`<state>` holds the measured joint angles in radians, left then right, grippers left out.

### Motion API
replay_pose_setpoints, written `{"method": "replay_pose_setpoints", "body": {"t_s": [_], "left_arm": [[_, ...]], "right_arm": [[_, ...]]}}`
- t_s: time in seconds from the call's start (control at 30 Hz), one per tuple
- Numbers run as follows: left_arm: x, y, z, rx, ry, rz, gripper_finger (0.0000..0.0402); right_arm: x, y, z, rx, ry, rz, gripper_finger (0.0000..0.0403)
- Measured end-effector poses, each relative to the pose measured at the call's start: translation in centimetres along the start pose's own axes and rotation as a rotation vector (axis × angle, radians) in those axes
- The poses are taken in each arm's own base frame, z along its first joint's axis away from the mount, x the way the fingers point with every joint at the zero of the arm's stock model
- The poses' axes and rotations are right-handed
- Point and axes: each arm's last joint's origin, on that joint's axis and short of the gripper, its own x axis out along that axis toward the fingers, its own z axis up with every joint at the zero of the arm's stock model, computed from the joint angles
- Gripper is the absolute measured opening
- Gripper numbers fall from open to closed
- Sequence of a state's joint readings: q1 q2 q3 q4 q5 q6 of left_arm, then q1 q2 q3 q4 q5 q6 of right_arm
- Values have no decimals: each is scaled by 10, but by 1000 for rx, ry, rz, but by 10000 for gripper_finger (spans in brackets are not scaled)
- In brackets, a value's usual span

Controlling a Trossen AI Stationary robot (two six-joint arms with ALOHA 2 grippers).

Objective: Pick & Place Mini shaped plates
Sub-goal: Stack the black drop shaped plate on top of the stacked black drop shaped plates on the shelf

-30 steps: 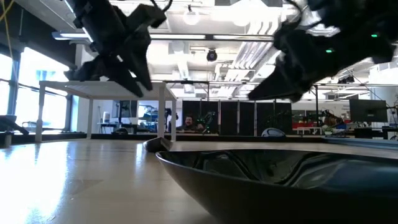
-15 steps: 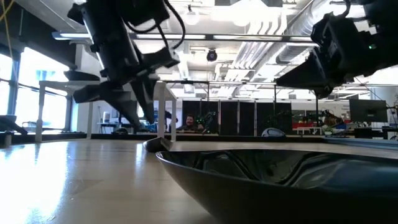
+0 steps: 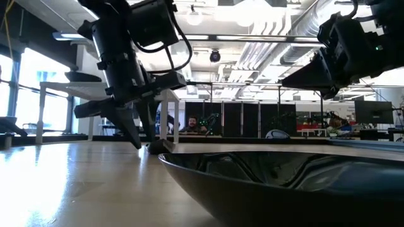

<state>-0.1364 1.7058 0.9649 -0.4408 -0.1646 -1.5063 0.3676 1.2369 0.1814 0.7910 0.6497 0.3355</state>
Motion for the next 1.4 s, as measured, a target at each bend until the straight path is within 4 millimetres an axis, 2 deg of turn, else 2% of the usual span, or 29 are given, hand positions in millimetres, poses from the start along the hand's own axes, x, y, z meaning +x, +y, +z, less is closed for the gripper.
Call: {"method": "replay_pose_setpoints", "body": {"t_s": [0.33, 0.67, 1.03, 1.23, 1.4], "left_arm": [[1, -1, 3, -3, 16, -14, 103], [0, -1, 3, 22, 18, -12, 5], [0, 1, 3, 37, 39, 9, 1], [-12, 3, 4, 55, 51, 10, 1], [-34, 2, 8, 77, 45, -57, 0]], "right_arm": [[0, 0, 0, -4, 0, 1, 2], [0, 0, 0, -4, 0, 1, 2], [0, 0, 0, -4, 1, 2, 1], [0, 0, 0, -4, 1, 2, 1], [0, 0, 0, -4, 1, 2, 2]]}}
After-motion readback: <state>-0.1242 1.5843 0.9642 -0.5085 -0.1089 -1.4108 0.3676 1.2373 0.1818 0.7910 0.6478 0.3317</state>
